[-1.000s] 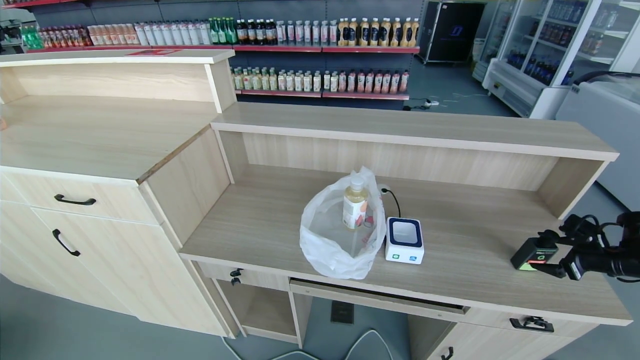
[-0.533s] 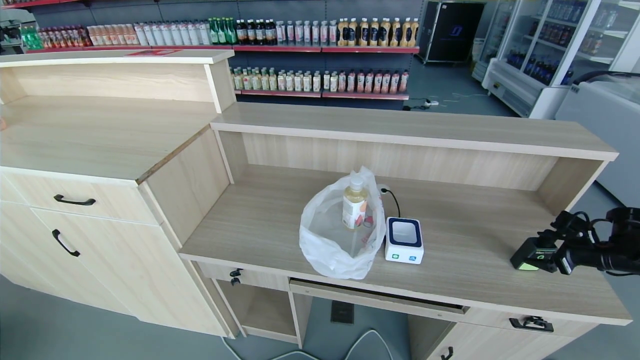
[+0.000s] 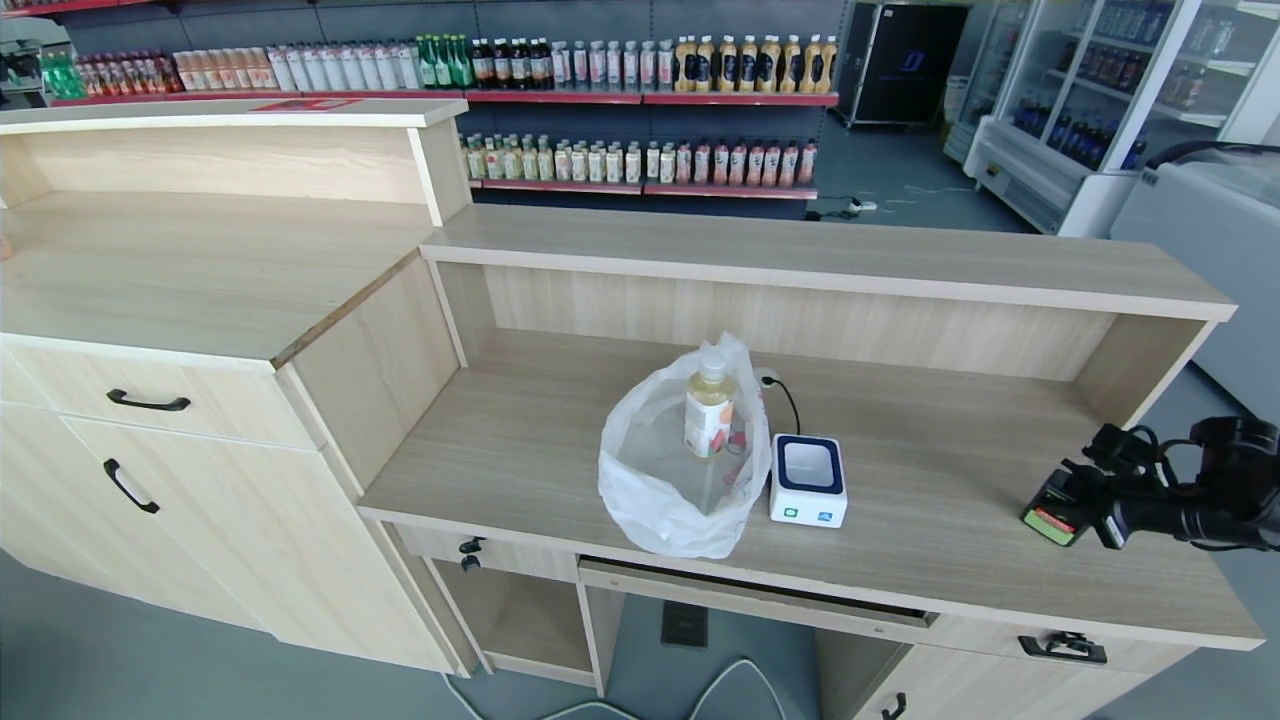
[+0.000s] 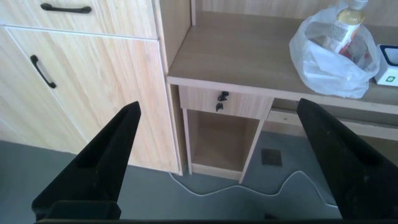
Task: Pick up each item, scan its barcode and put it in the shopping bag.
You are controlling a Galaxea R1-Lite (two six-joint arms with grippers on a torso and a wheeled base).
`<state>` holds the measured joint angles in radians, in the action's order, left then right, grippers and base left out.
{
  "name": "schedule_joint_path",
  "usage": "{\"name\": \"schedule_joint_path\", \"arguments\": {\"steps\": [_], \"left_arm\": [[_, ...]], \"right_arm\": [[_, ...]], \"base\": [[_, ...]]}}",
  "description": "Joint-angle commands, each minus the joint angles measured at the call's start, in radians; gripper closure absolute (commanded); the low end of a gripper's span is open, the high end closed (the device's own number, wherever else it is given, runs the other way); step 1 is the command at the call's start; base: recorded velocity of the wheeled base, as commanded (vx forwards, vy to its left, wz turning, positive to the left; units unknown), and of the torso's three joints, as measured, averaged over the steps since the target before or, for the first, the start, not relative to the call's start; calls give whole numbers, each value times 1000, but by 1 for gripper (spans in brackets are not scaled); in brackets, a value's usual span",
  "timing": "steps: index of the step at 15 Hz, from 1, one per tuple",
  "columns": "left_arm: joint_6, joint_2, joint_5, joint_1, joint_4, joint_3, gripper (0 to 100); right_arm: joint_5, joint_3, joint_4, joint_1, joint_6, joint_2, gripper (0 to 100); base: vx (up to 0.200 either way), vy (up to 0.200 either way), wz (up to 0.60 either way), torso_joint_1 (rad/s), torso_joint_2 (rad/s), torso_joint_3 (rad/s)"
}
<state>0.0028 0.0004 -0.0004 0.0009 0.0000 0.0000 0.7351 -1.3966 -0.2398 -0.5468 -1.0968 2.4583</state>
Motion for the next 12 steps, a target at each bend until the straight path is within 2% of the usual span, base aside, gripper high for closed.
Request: {"name": "schedule_joint_path", "arguments": {"steps": [1, 7, 10, 12], "left_arm": [[0, 0, 0, 1, 0, 0, 0], [0, 0, -1, 1, 0, 0, 0], [0, 0, 0, 1, 0, 0, 0], [0, 0, 0, 1, 0, 0, 0]], "right_arm": [[0, 1, 2, 11, 0, 4, 100], [-2, 37, -10, -12, -103, -79, 100], [4, 128, -107, -133, -195, -302, 100], [33, 292, -161, -237, -239, -502, 100]], "base": [[0, 0, 0, 0, 0, 0], [0, 0, 0, 0, 0, 0], [0, 0, 0, 0, 0, 0], [0, 0, 0, 0, 0, 0]]}}
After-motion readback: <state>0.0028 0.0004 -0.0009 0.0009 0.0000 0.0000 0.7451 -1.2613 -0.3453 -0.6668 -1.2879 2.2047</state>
